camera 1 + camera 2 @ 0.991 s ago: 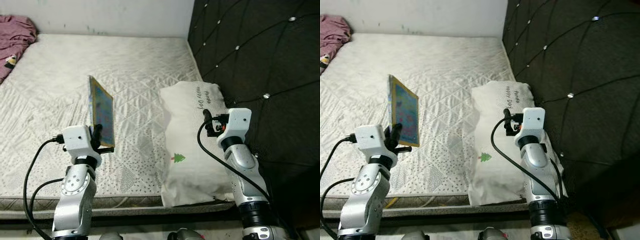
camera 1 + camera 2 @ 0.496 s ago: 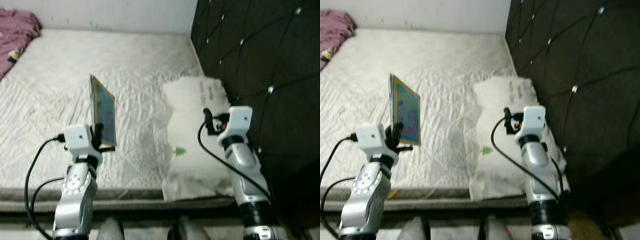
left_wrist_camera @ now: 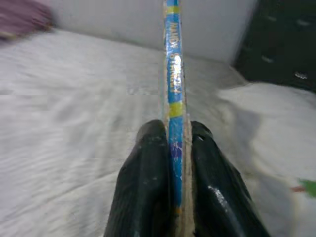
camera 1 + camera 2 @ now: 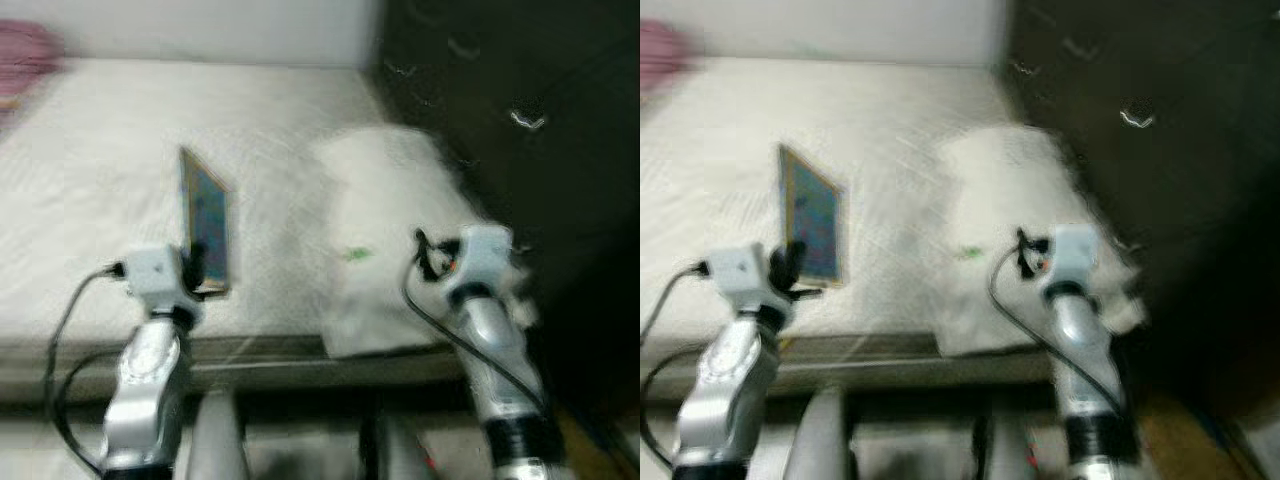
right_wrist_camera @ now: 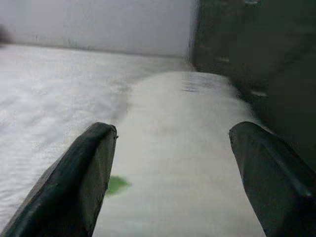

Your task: Clean up the room

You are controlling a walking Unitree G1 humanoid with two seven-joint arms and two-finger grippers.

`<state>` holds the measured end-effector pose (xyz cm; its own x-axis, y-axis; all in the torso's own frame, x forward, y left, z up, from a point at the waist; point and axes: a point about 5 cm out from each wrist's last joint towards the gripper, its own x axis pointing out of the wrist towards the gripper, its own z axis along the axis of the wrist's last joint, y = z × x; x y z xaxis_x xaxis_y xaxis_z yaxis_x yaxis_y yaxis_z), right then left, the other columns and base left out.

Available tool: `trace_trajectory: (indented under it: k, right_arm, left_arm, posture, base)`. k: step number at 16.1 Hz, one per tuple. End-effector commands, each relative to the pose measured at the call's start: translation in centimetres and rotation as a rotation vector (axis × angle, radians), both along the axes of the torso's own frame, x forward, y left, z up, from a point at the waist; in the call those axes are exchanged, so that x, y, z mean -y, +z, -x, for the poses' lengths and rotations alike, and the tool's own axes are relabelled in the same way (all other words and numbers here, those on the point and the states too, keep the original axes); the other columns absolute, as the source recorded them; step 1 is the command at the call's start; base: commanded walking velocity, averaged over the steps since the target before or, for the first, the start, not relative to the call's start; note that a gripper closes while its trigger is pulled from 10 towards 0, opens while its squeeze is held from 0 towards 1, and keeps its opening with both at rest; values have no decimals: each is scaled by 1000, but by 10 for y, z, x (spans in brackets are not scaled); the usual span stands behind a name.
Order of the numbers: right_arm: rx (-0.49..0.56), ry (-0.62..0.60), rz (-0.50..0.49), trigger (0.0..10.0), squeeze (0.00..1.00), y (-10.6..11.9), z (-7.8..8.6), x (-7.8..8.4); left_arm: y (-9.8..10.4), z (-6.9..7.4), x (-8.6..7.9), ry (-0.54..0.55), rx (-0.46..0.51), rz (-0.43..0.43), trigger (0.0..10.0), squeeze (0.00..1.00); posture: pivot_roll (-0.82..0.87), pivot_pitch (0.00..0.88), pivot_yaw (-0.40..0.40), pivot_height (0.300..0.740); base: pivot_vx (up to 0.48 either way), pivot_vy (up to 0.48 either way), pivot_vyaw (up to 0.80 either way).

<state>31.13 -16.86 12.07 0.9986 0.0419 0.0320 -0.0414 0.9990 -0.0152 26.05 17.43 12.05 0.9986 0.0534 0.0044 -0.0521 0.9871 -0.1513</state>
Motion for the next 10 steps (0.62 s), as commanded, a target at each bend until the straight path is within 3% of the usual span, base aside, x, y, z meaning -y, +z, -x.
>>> trace_trajectory:
  k: [1, 6, 10]
  right_arm:
    - [-17, 13, -13, 10000, 0, -4, 3, -4]
    - [-28, 28, -5, 10000, 0, -6, 4, -5]
    - [-31, 23, 7, 10000, 0, -5, 6, -1]
  left_arm:
    - [-1, 1, -5, 9, -4, -3, 10000, 0]
    - [0, 1, -13, 28, 0, 7, 10000, 0]
    - [-1, -10, -15, 15, 2, 14, 10000, 0]
  posture:
    - [43, 44, -33, 623]
    - [45, 58, -47, 623]
    - [26, 68, -50, 623]
  base:
    - [0, 0, 0]
    - [0, 0, 0]
    - [300, 0, 0]
